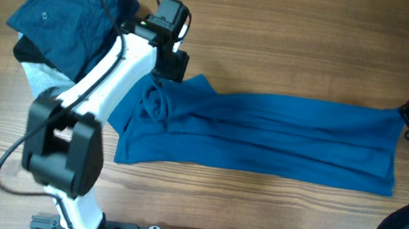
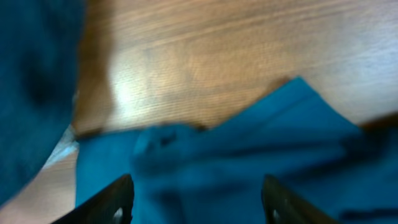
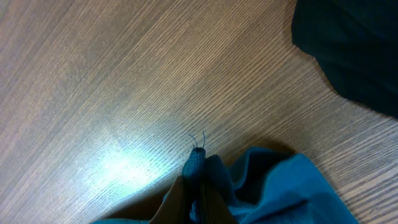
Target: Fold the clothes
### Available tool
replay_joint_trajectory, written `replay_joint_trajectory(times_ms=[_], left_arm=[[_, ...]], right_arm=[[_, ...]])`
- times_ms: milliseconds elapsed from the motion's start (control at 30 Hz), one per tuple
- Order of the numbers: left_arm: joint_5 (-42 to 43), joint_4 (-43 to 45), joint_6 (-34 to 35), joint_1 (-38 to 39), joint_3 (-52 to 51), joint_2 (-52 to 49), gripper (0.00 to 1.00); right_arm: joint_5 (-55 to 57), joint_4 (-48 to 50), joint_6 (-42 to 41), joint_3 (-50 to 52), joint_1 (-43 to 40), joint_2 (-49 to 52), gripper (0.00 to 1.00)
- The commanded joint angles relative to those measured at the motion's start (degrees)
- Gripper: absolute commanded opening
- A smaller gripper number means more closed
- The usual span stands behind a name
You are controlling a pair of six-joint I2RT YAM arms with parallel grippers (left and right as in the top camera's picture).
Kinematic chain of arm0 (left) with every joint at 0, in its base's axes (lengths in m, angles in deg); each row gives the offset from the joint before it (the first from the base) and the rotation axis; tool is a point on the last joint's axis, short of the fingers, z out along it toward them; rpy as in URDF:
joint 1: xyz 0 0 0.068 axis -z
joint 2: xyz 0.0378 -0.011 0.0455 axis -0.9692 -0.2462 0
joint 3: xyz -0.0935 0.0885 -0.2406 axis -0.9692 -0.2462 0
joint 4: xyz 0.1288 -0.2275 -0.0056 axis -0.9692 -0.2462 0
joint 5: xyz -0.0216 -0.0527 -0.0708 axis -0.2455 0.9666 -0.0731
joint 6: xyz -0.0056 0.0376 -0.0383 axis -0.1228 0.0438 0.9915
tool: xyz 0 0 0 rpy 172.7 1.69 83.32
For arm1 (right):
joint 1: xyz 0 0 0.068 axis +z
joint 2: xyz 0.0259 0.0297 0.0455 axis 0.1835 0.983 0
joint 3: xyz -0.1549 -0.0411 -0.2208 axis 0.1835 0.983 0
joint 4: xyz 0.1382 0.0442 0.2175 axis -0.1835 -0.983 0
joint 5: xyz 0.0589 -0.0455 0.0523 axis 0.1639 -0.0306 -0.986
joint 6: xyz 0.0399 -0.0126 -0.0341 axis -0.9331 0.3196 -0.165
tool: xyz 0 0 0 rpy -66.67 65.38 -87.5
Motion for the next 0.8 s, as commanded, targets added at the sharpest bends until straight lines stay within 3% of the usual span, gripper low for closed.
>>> replay_joint_trajectory(times_ms=[0,267,633,700,767], left_arm=[[-1.0,-5.5,10.3,-2.2,1.2,2.8,0.66],[4.4,-6.7,15.1,-4.5,-2.4,2.0,0.59],[10.8,-4.0,14.7,-4.5,-2.6,-2.2,0.34],[10.8,-3.0,14.6,-4.5,-2.6,-2.2,0.22],[11.3,0.1,10.4,-4.5,-2.6,-2.2,0.04]], right_arm=[[0.5,-0.2,1.1,-0.2,0.1,-0.7,0.04],[0.5,-0.5,1.0,-0.2,0.1,-0.7,0.04],[0.5,-0.5,1.0,-0.2,0.1,-0.7,0.04],[0.5,-0.5,0.9,-0.2,0.1,-0.7,0.04],[0.5,-0.4,0.6,-0.2,0.1,-0.7,0.04]])
